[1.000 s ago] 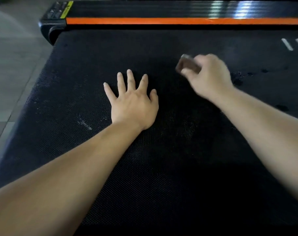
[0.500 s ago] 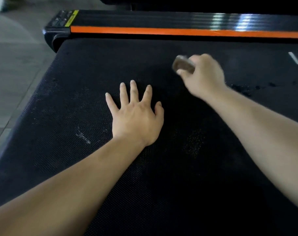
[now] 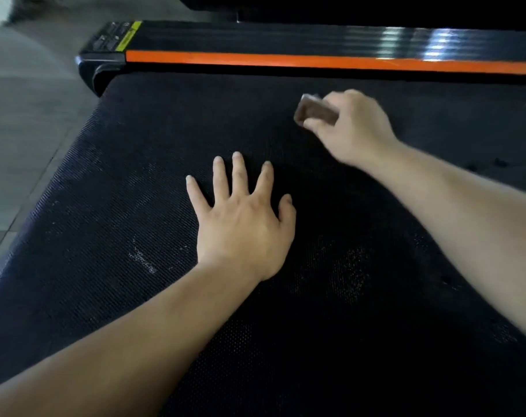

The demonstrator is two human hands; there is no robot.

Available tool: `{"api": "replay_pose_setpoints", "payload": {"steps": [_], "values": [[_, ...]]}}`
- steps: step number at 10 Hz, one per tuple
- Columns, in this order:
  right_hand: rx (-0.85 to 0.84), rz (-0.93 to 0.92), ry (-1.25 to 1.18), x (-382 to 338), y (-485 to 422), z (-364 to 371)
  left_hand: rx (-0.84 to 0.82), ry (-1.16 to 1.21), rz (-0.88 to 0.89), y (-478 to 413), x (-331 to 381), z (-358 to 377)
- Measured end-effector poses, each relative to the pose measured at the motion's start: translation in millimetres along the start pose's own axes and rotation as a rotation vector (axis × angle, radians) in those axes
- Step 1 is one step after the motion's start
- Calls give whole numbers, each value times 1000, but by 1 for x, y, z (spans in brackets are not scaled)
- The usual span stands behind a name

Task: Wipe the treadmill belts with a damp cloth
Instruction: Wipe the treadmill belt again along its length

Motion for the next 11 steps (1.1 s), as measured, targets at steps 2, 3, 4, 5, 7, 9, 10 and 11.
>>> {"api": "replay_pose_setpoints", "payload": {"steps": [2,3,4,5,7,9,10,11], "values": [[145,437,126,66,-45,-18,0,18,-8,1,0,-1],[59,270,35,31,-40,5,-5,5,-4,2,1,-2],[-20,268,1,40,-44,1,-11,4,-10,2,0,-2],[56,454,95,87,-52,-24,-13,17,-8,2,1,-1],[60,266,4,58,-23,-13,-18,-16,-16,2,0,-1],[115,442,84,97,-22,-45,-27,-14,-21,1,-1,1],[59,211,85,58,2,-33,-30,-15,-20,1,0,1],[-62,29,73,45,30,-37,-36,-15,-18,0,0,2]]}}
Point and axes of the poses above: each hand's wrist, its own y-axis away from the middle knuckle, its own z-axis out of the palm, x = y × z, the point moved 9 cm from there along -y, towards the middle knuckle, and after that the axes turned 8 degrees about x, right-handed, at the moved point
